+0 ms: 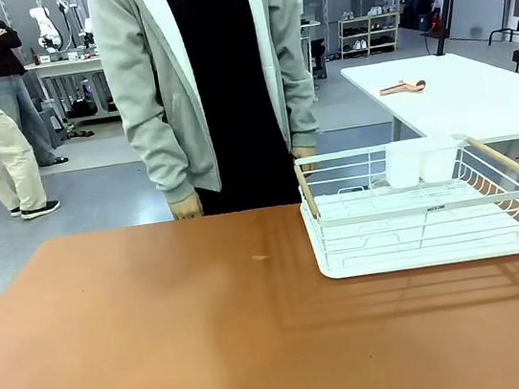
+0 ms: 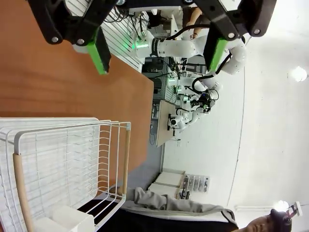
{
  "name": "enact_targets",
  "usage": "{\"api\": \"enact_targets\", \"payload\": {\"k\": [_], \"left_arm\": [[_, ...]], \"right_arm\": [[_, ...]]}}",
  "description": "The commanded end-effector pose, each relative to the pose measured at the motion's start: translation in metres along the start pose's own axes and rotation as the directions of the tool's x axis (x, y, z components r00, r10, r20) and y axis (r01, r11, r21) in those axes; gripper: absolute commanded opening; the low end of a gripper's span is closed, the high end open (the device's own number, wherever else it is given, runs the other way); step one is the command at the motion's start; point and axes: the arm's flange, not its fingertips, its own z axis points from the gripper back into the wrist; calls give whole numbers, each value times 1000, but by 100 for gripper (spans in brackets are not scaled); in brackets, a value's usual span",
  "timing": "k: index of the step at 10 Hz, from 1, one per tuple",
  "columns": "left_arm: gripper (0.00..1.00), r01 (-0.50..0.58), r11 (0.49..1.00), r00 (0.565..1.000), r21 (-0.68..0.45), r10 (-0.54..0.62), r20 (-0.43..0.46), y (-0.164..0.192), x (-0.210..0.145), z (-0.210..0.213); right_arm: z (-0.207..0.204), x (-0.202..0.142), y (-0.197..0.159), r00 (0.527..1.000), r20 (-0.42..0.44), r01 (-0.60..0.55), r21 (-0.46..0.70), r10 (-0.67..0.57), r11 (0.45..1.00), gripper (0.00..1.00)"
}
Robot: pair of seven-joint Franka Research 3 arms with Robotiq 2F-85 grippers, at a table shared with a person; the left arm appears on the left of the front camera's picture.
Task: Clean the table.
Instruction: Pick up the Lint Roller when the human hands it over.
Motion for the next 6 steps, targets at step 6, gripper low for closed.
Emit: {"api": "enact_targets", "payload": {"k": [6], "left_arm": [[100,20,1000,1000,-23,-20,4,-3,-2,2]], "right_arm": [[0,0,5,1000,6,0,17,0,1000,100]]}}
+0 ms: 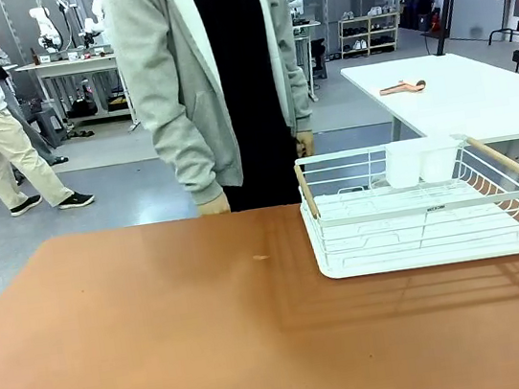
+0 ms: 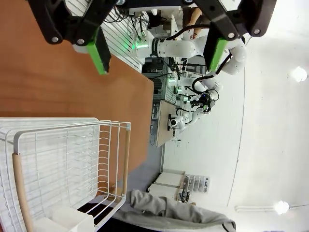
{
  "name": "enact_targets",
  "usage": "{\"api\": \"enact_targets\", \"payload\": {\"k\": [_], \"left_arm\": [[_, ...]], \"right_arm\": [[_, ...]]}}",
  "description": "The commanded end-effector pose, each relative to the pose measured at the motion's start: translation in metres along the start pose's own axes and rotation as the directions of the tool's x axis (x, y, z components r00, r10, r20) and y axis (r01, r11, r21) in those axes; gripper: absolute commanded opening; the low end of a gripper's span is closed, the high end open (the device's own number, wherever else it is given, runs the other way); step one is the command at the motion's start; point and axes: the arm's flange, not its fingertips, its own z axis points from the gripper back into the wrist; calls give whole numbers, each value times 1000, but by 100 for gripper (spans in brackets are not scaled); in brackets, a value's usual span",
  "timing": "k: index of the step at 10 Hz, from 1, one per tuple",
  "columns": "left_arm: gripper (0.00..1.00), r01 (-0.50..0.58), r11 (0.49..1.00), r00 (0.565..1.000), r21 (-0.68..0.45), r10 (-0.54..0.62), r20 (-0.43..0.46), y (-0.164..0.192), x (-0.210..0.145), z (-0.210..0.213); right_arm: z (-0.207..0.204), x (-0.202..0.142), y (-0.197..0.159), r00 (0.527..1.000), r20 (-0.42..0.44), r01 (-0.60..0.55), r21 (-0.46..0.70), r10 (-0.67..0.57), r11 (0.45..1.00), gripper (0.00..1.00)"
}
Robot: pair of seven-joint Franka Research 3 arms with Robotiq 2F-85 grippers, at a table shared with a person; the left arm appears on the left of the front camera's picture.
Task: Clean the table.
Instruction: Pick up the Lint Roller when the human hands it over.
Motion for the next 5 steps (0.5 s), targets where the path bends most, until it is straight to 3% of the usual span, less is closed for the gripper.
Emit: {"api": "enact_targets", "payload": {"k": [1,5], "left_arm": [[100,19,1000,1000,-23,-19,6,-3,-2,3],[100,19,1000,1000,-23,-19,6,-3,-2,3]], "right_arm": [[0,0,4,1000,7,0,18,0,1000,100],[0,0,4,1000,7,0,18,0,1000,100]]}}
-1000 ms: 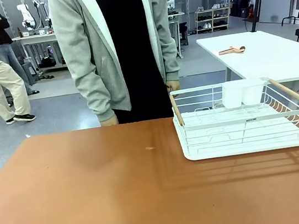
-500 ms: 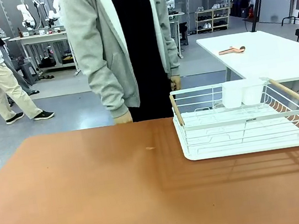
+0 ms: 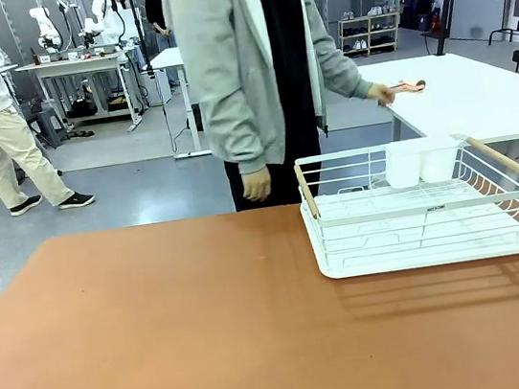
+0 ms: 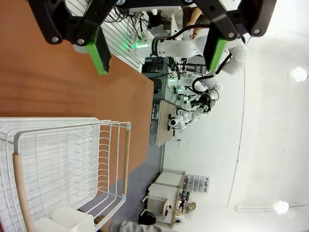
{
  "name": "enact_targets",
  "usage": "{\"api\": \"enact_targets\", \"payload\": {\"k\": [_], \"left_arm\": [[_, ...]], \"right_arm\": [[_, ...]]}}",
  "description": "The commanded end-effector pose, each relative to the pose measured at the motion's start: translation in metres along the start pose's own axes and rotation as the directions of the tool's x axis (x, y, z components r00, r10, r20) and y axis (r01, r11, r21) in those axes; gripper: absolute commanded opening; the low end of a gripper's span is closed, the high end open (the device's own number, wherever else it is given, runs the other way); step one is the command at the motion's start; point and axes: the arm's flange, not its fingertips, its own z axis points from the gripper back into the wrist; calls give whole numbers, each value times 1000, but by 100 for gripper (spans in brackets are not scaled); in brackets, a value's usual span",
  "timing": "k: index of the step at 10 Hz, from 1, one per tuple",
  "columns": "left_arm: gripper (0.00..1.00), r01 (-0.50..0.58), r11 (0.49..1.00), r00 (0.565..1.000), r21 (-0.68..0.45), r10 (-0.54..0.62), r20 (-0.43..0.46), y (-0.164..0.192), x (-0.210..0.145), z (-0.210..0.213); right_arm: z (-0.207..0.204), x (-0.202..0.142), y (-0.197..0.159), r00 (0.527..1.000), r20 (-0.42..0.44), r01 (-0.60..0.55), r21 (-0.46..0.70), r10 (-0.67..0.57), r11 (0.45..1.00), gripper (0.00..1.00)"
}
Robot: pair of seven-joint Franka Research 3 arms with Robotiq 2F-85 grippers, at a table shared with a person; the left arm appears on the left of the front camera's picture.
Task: Clean the table.
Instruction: Pick up the Lint Roller when the human hands it over.
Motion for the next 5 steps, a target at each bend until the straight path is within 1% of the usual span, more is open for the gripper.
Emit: {"api": "enact_targets", "payload": {"k": [1,5], "left_arm": [[100,19,1000,1000,-23,-19,6,-3,-2,3],[100,19,1000,1000,-23,-19,6,-3,-2,3]], "right_arm": [[0,0,4,1000,6,0,18,0,1000,100],[0,0,4,1000,6,0,18,0,1000,100]]}}
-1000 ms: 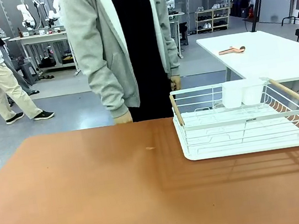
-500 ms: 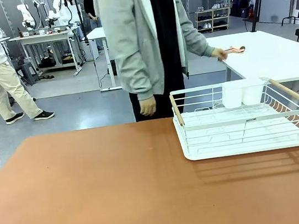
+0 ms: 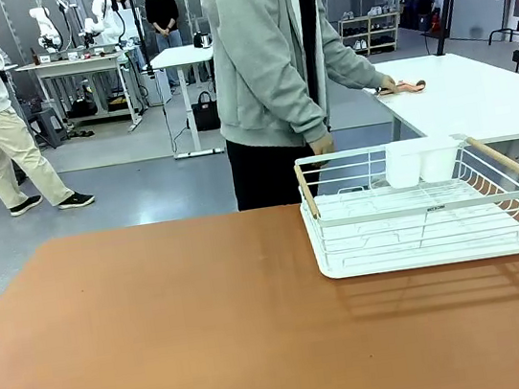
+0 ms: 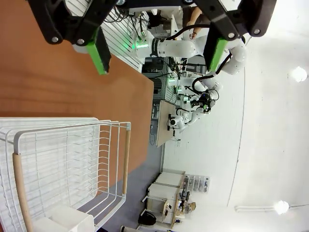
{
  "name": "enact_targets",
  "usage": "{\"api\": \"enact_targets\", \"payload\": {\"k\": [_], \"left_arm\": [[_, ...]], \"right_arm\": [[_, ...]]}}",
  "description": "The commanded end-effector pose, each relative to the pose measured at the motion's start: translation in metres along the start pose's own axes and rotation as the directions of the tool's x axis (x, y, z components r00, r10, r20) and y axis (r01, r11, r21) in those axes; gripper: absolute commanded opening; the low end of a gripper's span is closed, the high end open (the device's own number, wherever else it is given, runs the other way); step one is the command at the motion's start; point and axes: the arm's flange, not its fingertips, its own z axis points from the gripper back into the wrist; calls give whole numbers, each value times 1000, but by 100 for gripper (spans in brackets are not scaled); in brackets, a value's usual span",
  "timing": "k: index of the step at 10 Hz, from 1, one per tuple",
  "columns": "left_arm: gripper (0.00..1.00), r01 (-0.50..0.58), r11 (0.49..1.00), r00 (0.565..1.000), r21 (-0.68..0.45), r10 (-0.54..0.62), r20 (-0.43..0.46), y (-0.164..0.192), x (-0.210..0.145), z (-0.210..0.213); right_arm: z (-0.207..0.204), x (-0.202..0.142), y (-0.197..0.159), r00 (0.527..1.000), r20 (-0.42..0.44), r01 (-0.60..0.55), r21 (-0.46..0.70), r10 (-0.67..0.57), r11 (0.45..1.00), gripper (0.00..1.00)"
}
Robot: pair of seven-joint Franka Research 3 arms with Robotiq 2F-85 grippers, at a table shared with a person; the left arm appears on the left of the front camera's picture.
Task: Clean the table.
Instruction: Pick up the Lint Roller when the human hands it over.
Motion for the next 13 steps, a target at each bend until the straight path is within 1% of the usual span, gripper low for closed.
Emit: {"api": "enact_targets", "payload": {"k": [1,13], "left_arm": [[100,19,1000,1000,-23,-19,6,-3,-2,3],[100,19,1000,1000,-23,-19,6,-3,-2,3]], "right_arm": [[0,0,4,1000,6,0,18,0,1000,100],[0,0,4,1000,6,0,18,0,1000,100]]}}
